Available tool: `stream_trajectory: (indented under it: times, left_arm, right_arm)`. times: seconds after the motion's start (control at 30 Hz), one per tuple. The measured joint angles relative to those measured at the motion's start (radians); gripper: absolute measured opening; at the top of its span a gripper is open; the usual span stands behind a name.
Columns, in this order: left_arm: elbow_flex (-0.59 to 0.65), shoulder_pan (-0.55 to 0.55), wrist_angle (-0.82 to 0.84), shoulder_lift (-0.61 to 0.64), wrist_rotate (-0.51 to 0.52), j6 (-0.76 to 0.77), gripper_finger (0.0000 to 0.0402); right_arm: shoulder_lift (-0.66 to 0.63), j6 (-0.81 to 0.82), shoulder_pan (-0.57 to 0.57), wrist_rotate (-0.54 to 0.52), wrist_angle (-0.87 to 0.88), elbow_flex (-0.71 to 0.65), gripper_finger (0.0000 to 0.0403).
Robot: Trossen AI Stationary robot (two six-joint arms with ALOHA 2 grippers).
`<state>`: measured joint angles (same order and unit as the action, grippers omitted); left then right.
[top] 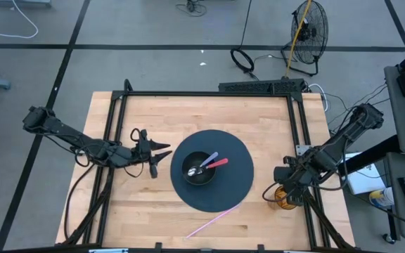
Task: Pick & Place Utensil
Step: Put the brown cup on the blue mat to the right of the black bowl
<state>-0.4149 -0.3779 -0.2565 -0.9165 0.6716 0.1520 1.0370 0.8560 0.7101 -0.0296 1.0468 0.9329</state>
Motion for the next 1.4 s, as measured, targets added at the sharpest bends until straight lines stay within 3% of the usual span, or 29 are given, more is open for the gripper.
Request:
stream_trajectory:
  times: [0.63,1.4]
  left_arm:
    - [0.0,0.0,0.023,0.0,-0.001,0.0,0.0122]
    - [0.0,0.0,0.021,0.0,-0.001,-0.006,0.0122]
  right_arm:
    - [0.0,-0.008,-0.002,-0.028,-0.004,0.0,0.0008]
    - [0.0,-0.059,-0.05,-0.027,-0.045,0.0,0.0008]
